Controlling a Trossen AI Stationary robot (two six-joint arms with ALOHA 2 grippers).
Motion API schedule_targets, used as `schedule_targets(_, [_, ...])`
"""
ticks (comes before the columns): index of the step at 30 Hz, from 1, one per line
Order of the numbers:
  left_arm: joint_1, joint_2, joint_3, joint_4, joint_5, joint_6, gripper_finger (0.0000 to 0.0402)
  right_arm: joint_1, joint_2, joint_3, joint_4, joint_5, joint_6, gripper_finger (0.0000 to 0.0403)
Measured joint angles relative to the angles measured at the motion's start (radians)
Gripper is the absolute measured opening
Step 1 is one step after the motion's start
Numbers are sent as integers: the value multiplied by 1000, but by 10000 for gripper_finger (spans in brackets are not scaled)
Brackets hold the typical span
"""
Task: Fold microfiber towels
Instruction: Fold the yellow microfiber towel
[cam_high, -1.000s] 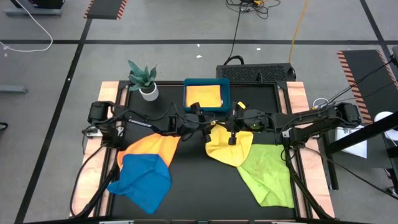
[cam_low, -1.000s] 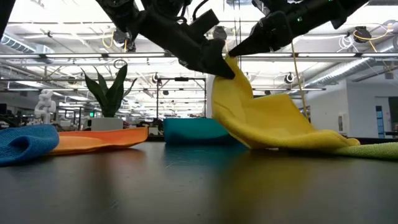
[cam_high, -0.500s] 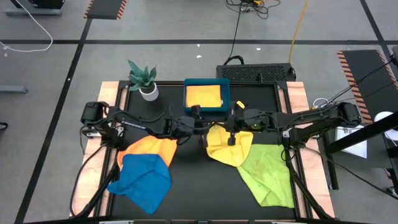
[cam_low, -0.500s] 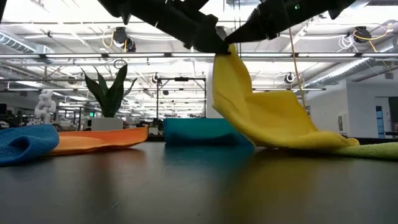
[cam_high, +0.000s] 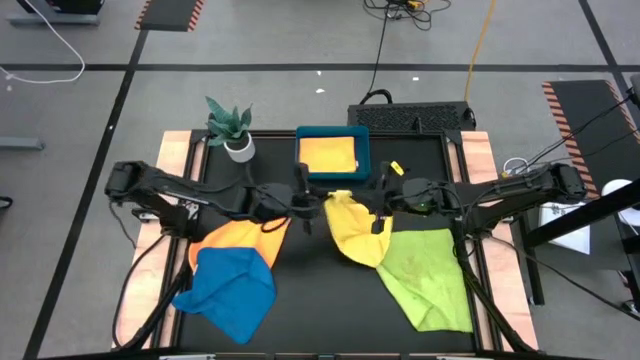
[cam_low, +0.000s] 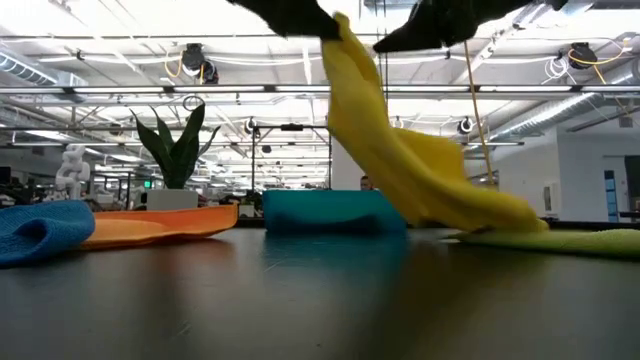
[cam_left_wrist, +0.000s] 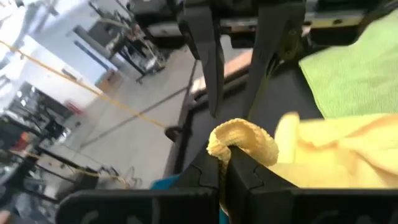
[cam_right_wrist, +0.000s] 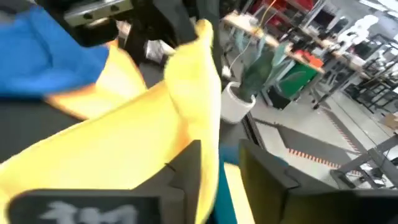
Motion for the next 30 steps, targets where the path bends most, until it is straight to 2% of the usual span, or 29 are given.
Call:
schedule_targets(4, [-2, -102, 1, -34, 56, 105, 3, -15, -4, 0, -9, -7, 51, 148])
schedule_targets(7, [1, -174, 2, -30, 128, 166, 3, -33, -1, 0, -2, -56, 66, 172])
schedule_targets(11, [1, -263, 2, -34, 233, 152, 2, -48, 5, 0, 20, -107, 69, 191])
schedule_targets(14, [-3, -309, 2, -56, 264, 97, 2, -58, 20, 0, 34, -108, 95, 196])
schedule_targets(21, [-5, -322, 2, -87, 255, 35, 1, -66, 137, -1, 40, -133, 184, 199])
schedule_targets(26, [2, -316, 2, -129, 169, -32, 1, -66, 214, -1, 14, -134, 223, 199])
schedule_targets(30, [15, -316, 2, -197, 119, -67, 1, -56, 221, -1, 18, -135, 230, 199])
